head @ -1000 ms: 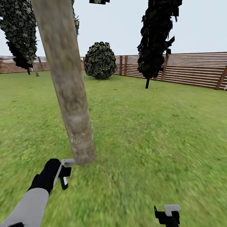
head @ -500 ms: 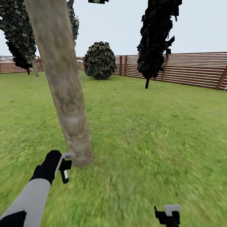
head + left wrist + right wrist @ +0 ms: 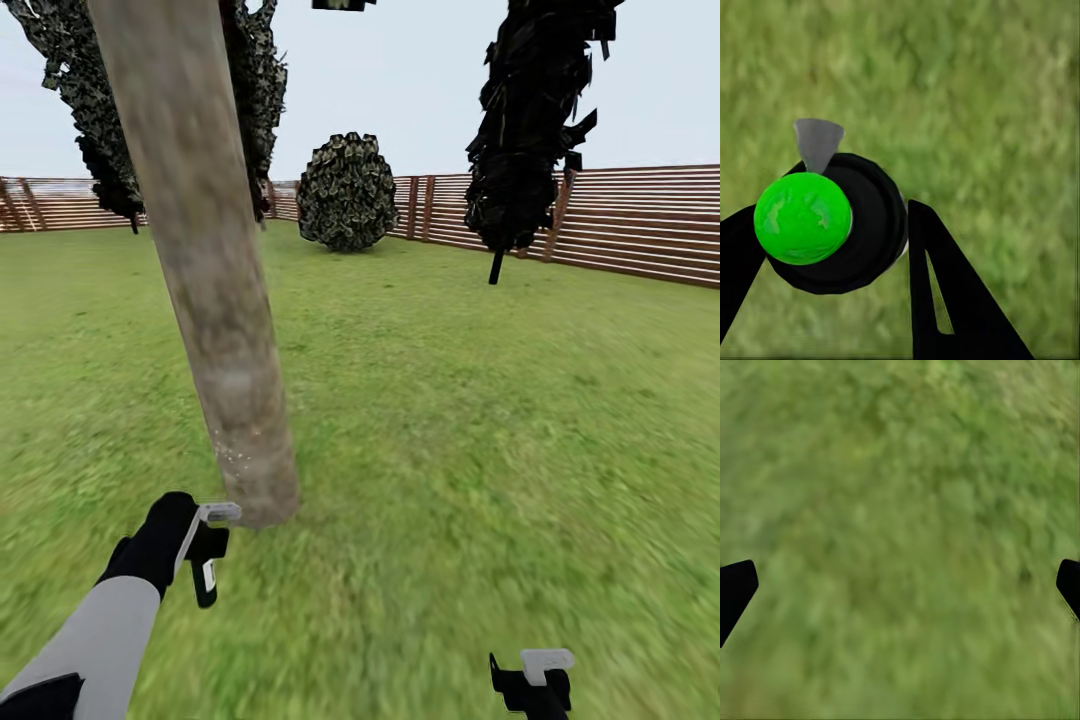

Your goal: In the garden, pick up the pesticide atomizer on the floor and spray pesticide onto both trees until each tree trunk is fully covered.

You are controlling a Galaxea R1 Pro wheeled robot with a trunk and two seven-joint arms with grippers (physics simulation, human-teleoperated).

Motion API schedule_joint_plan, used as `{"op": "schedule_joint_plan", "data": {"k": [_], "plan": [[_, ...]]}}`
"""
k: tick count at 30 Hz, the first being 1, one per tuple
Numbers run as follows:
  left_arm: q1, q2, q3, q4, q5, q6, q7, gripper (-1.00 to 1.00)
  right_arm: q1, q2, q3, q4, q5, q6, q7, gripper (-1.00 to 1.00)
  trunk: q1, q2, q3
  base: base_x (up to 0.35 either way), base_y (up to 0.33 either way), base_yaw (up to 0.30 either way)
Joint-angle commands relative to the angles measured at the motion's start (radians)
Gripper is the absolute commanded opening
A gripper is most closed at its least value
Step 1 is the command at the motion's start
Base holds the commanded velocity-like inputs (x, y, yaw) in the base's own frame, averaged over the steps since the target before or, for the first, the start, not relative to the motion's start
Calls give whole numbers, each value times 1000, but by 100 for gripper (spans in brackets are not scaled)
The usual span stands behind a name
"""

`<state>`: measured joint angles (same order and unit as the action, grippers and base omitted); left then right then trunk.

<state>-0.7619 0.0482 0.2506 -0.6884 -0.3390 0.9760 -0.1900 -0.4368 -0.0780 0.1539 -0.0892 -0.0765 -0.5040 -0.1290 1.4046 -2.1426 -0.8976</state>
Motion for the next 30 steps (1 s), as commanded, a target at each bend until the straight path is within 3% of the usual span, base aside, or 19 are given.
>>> {"op": "schedule_joint_plan", "data": {"k": [1,13,22,30], "plan": [[-1,-1,2,2,-9,3,-9,-100,0,0,9,0,-8,-2,-3,100,0,0,-1,114,-270,39],[-1,-2,7,-4,-8,-23,-9,-100,0,0,9,0,-8,-2,-3,100,0,0,-1,30,-274,11],[-2,-8,7,-10,-4,-23,-9,-100,0,0,9,0,-8,-2,-3,100,0,0,-1,40,-276,252],[-16,-11,6,-13,-3,-23,-9,-100,0,0,9,0,-8,-2,-3,100,0,0,-1,219,-206,225]]}}
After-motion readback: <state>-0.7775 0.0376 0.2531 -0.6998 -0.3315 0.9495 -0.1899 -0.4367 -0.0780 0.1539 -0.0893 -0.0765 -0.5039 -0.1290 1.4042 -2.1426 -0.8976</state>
